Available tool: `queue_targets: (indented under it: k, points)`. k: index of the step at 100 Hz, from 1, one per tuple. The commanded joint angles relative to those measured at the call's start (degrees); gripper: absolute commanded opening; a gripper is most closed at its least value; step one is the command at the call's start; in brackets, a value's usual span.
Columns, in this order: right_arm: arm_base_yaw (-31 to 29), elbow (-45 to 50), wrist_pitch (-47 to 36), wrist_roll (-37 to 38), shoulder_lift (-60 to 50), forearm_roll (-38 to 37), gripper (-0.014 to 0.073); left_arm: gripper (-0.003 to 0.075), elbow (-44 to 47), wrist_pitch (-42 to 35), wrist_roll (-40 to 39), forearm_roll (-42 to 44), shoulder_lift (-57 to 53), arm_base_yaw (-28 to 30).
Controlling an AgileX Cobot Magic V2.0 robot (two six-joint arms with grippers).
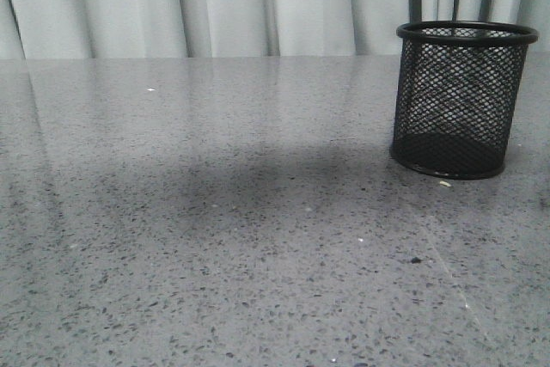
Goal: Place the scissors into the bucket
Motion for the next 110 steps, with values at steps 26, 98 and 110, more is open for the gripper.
queue_targets:
  k: [26, 98, 110]
  points:
    - [-0.19, -2.03, -1.36, -0.93, 5.63, 5.84, 0.0510, 0.0043, -1.87, -10.66, 0.04, -0.33, -2.07, -10.68]
    - [-0.19, -4.06, -1.47, -1.85, 12.20, 13.01, -0.0063, 0.0196, -1.87, -10.66, -3.63, -0.85, -14.26, -11.92]
    - [-0.19, -4.78, -2.64, -1.85, 12.33, 11.12, -0.0063, 0.0147, -1.87, -9.39, -7.47, -0.62, -18.84, -11.92]
